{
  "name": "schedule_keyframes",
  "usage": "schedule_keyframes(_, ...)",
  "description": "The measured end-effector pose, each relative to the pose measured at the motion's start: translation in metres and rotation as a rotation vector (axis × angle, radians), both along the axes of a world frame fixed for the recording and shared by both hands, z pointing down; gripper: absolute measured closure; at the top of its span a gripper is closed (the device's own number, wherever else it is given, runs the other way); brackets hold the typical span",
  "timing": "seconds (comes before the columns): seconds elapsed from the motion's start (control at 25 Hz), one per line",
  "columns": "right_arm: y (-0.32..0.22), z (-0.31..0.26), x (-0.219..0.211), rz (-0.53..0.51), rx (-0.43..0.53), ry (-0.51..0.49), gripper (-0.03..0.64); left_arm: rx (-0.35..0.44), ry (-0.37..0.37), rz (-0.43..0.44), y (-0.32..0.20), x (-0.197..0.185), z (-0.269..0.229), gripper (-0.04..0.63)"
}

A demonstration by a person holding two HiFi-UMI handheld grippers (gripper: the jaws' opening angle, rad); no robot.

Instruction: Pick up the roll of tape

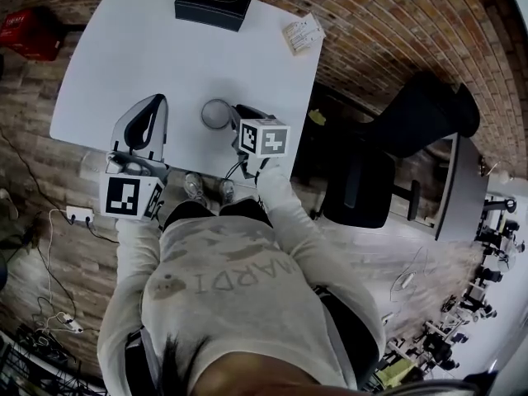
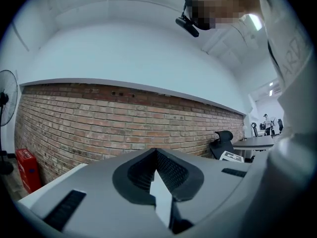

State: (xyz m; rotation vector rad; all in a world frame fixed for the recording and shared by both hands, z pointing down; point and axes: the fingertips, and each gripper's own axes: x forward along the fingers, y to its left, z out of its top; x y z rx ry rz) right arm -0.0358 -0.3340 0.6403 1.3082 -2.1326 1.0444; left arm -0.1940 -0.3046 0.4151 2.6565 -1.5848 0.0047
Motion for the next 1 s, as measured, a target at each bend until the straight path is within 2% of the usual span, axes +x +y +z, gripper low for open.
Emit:
schedule_keyframes(0.4, 0.001, 0.033, -0.007, 0.039, -0.079, 0.073, 0.5, -0.035, 0.002, 0.018, -0.012, -0.016, 0.016, 0.589)
schedule_keyframes(0.84, 0.003, 0.051, -0.012, 0.048, -0.122, 0.141, 0.494, -0.057, 0.006, 0.022, -0.02, -0.027, 0.026, 0.589)
schedule_keyframes(1.0, 0.002, 0.052, -0.014, 0.028, -0.121, 0.202, 0.494, -0.058, 0.011, 0.022, -0.024, -0.03, 0.028, 0.589)
